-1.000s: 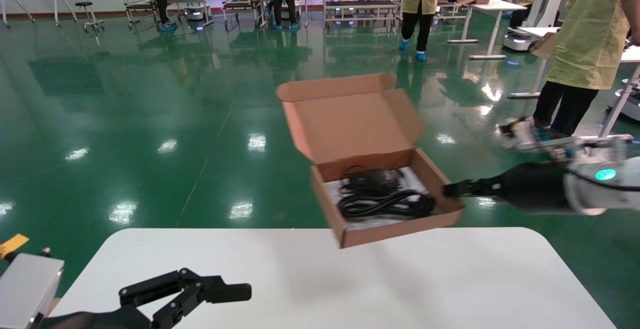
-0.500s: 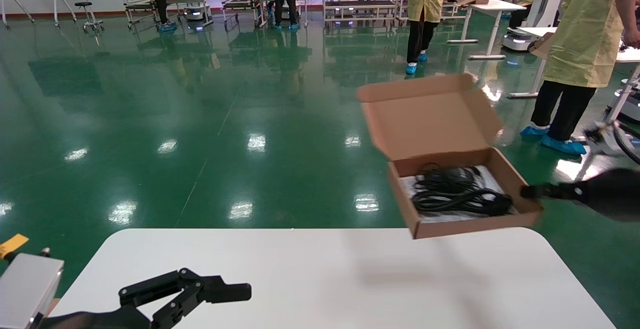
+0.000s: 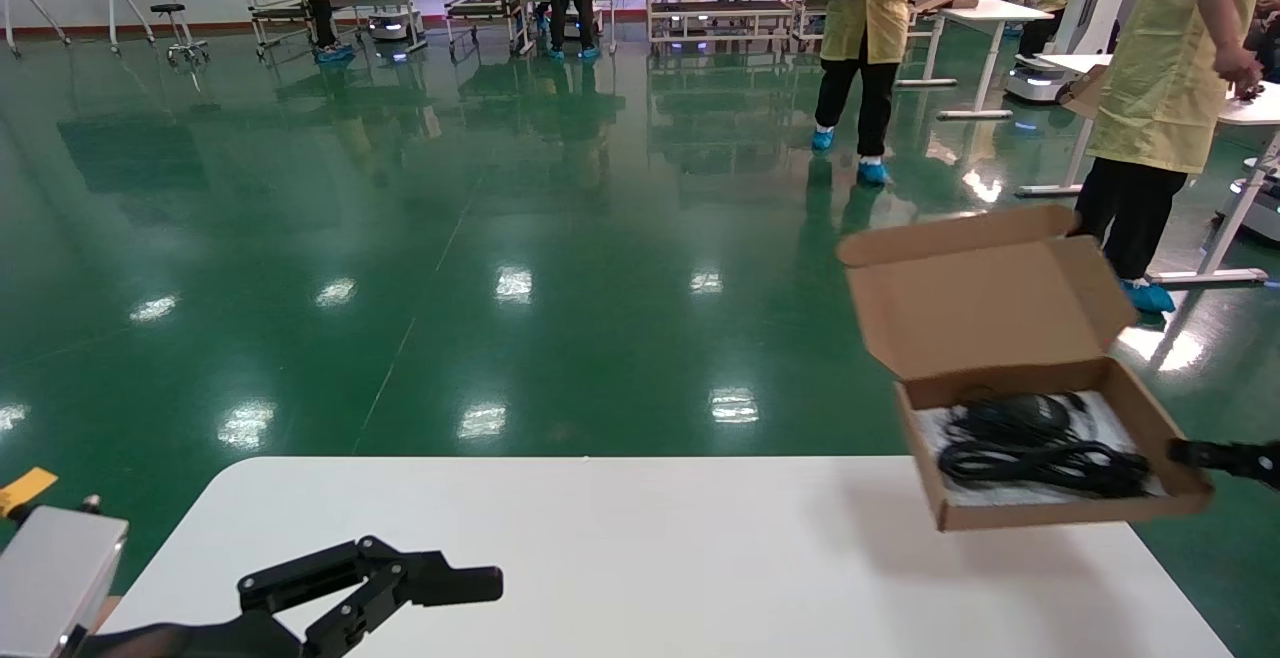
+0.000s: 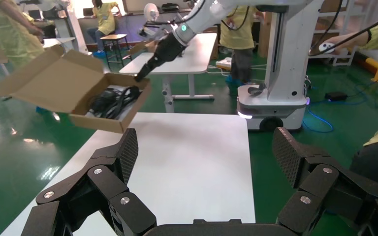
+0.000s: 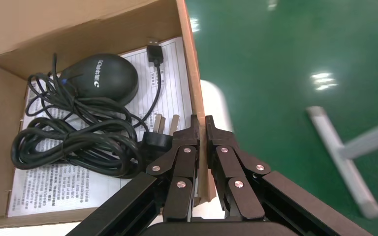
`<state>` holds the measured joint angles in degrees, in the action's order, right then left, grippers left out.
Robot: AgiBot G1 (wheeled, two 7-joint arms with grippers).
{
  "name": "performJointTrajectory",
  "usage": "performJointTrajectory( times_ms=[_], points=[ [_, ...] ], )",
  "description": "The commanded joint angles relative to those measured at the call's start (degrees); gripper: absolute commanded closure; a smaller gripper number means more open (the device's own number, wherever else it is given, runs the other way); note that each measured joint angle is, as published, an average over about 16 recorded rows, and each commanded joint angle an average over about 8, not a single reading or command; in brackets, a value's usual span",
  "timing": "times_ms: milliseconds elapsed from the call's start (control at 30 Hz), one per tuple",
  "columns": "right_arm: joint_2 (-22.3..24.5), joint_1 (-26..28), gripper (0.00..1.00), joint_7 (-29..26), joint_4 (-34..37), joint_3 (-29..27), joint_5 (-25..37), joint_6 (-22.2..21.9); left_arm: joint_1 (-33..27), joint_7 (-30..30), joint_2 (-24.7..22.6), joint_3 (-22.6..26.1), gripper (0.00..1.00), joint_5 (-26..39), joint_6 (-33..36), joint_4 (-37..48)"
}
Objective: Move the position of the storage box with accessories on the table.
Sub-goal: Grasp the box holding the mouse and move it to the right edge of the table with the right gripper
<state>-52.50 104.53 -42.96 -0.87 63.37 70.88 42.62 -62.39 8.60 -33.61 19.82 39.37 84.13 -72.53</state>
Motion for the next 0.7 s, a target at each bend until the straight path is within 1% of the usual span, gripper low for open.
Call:
performJointTrajectory(
  times_ms=[33, 133, 200, 433, 700],
  points=[
    [-0.08, -1.2, 1.0, 0.57, 0.81, -0.14, -0.18, -2.71, 0.0, 0.0, 0.0, 0.0, 0.0, 0.0, 0.0, 0.0],
    [-0.17, -3.27, 1.0, 0.97, 1.19, -0.44, -0.61, -4.93, 0.0, 0.0, 0.0, 0.0, 0.0, 0.0, 0.0, 0.0],
    [-0.13, -4.54, 1.0, 1.2, 1.24, -0.66, -0.92, -5.63, 0.0, 0.0, 0.0, 0.01, 0.0, 0.0, 0.0, 0.0],
    [0.39, -7.86, 1.0, 2.09, 0.94, -1.45, -2.05, -6.53, 0.0, -0.01, 0.0, 0.01, 0.0, -0.01, 0.0, 0.0],
    [0.61, -9.86, 0.99, 3.22, 0.55, -2.0, -2.83, -7.66, 0.0, -0.01, 0.01, 0.02, 0.0, -0.01, -0.01, 0.0]
  ],
)
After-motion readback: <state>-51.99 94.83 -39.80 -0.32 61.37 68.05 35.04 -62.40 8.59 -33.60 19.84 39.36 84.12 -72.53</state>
